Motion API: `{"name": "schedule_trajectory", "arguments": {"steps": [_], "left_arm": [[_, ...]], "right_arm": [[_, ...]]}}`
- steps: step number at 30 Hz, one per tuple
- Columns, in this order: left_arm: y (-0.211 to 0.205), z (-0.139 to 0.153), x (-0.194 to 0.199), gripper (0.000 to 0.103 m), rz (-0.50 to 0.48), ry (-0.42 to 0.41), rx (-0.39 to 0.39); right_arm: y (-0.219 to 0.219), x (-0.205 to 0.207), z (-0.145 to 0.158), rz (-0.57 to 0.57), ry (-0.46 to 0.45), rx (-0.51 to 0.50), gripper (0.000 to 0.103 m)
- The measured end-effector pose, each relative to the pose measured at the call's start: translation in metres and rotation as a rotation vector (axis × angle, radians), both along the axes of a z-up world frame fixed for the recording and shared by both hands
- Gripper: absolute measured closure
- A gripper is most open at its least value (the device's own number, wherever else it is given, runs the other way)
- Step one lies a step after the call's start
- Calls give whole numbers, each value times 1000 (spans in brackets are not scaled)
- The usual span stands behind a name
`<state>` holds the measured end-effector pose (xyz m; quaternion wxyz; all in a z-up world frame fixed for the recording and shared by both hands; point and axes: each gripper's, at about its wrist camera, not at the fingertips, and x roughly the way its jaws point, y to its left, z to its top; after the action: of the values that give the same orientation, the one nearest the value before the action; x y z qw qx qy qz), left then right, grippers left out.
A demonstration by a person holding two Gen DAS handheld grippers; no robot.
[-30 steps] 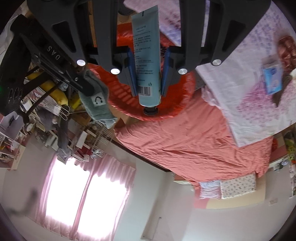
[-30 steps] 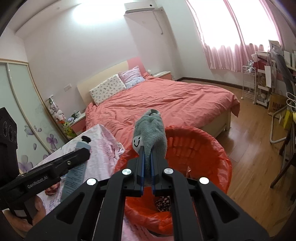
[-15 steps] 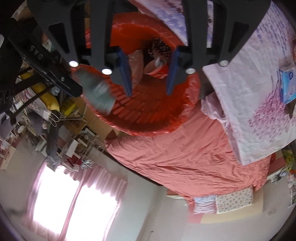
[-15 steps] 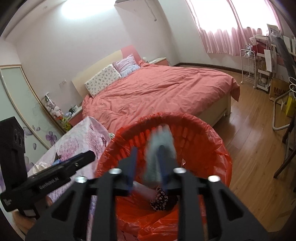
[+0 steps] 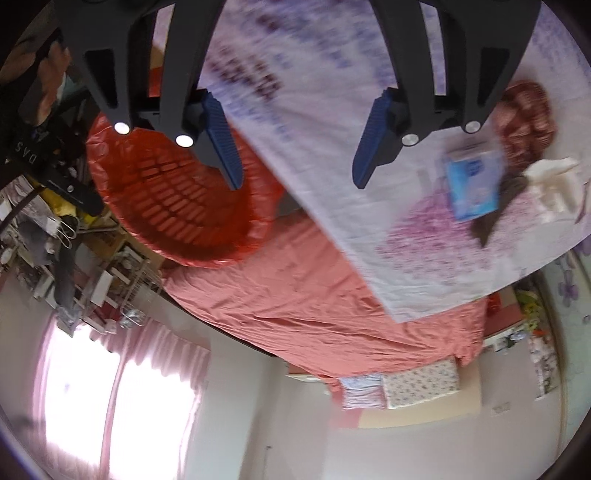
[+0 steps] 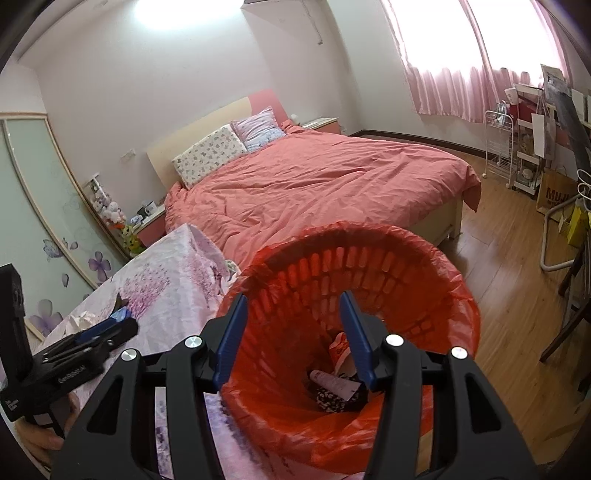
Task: Collect trash
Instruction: 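Bring both tools back over the remaining items on the bed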
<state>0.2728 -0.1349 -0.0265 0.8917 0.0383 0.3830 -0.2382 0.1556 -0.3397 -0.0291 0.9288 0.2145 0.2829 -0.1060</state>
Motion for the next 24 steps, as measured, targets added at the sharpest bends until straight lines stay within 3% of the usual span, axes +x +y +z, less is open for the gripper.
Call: {"name": "schedule_trajectory", "arguments": {"steps": [6,14,19,24], "left_arm": [[62,9,0,34,107,-36,22],[166,11,13,32,324,-76,71],[219,7,34,33,448,-59,74],[242,-1,55,38,484,-7,26]], "right_arm": [[31,7,3,55,17,-37,51],[87,18,3,160,40,-117,51],[110,26,-2,212,57,-127,51],[127,32,-4,237,70,-135,51]]}}
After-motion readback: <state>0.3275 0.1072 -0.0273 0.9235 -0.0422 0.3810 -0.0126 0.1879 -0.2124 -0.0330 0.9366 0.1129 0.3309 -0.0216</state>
